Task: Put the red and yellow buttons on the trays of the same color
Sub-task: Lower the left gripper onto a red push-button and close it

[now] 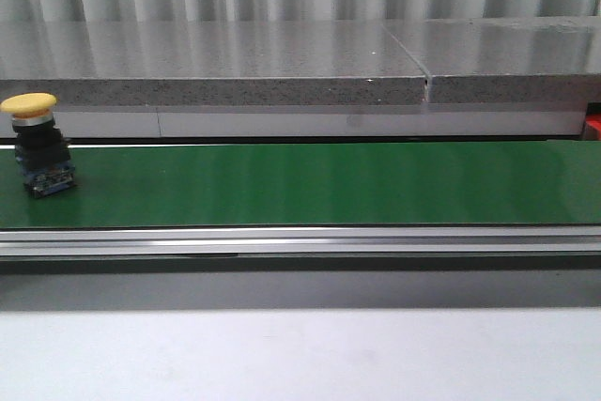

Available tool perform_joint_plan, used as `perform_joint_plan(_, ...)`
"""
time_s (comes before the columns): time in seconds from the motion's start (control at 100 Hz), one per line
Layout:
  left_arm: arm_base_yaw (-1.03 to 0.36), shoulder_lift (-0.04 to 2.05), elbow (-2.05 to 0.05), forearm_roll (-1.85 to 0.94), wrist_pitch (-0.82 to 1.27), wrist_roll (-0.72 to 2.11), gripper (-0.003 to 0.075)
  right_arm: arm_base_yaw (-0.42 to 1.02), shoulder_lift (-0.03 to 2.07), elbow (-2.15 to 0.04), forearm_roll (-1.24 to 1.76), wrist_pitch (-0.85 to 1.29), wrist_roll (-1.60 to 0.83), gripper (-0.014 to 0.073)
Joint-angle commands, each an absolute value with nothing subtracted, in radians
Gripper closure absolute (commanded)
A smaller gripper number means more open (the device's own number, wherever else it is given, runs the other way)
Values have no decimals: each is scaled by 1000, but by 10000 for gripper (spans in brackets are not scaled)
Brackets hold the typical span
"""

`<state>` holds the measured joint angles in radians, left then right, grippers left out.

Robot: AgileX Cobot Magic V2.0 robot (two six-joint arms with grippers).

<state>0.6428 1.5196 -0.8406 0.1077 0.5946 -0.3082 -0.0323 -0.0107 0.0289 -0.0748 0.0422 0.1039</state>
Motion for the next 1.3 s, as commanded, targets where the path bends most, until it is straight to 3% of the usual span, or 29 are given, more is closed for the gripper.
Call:
perform_joint_plan(0.0,643,1523,-885,111,558,-321,99,-37,-24,23,-87,-37,98,663)
perform_joint_plan(0.19,643,1575,-892,109,555,-321,105,-37,-24,23,-87,-37,98,663)
perform_joint_plan(0.29,643,1599,-892,105,555,-321,180,-37,-24,23,-87,-37,98,663)
perform_joint_plan(0.51,643,1597,-893,105,560,-321,629,-37,-24,23,-87,-37,98,663)
perform_joint_plan(0.58,643,1583,-893,105,575,-321,735,-37,-24,23,-87,-37,98,663)
perform_joint_plan(0.92,617,1347,-893,105,626,-298,740,-37,-24,23,-87,-37,98,663)
perform_joint_plan(1.07,504,1239,-914,103,671,-250,740,-37,-24,23,-87,-37,98,663)
perform_joint_plan(1.29,284,1255,-1047,103,774,-192,740,-37,-24,23,-87,-37,98,663)
